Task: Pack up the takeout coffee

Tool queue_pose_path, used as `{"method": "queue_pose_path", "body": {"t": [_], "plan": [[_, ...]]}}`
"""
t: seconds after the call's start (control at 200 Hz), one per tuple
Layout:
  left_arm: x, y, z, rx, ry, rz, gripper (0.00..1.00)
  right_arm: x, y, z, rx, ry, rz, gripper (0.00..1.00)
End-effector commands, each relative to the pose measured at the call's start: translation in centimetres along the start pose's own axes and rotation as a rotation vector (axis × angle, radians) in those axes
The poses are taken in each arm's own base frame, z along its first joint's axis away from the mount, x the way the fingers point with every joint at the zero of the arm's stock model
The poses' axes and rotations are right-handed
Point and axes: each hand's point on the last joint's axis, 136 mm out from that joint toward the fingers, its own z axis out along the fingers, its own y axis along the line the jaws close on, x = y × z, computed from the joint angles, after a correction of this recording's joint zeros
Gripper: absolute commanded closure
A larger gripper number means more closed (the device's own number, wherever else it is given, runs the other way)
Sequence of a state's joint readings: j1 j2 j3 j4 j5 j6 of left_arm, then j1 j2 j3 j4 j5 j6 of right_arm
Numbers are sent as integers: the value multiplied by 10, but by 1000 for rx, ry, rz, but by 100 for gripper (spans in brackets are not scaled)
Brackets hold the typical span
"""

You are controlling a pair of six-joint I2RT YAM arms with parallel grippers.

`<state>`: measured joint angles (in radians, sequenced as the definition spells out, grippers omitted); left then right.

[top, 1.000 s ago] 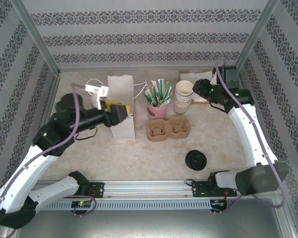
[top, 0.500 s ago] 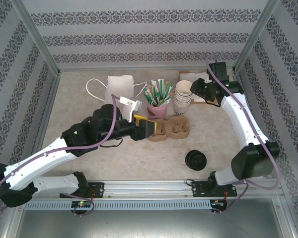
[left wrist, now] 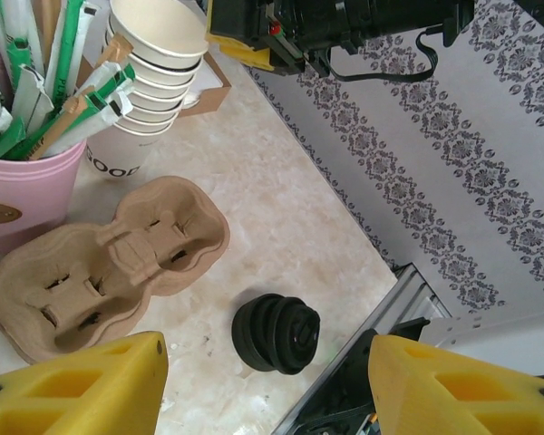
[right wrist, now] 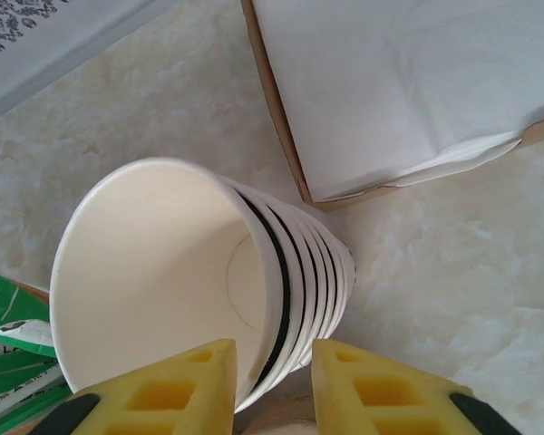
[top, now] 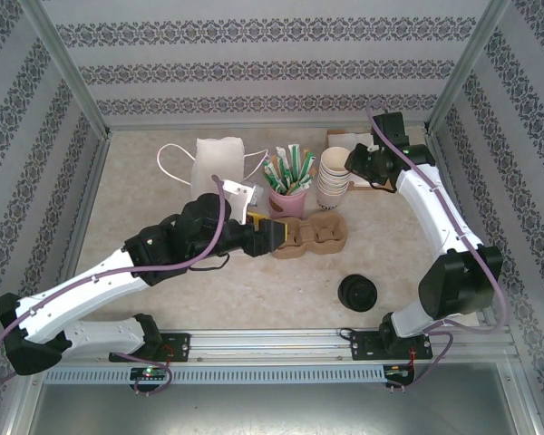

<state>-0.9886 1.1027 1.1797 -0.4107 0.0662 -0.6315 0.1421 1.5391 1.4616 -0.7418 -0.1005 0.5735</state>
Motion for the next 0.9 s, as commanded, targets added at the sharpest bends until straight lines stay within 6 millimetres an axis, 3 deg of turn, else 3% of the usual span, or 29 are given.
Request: {"method": "queue_pose_path", "body": {"t": [0.0,0.689,0.894], "plan": [[-2,-5,4,10,-24,-9,39,-12,6,-2,0,-44,4,74],[6,-4,15,11,-13,-14,42,-14,9,4,-14,-43,37,82],[5,-3,14,3,-20,-12,42,-16,12,0,-25,-53,47,91]]}}
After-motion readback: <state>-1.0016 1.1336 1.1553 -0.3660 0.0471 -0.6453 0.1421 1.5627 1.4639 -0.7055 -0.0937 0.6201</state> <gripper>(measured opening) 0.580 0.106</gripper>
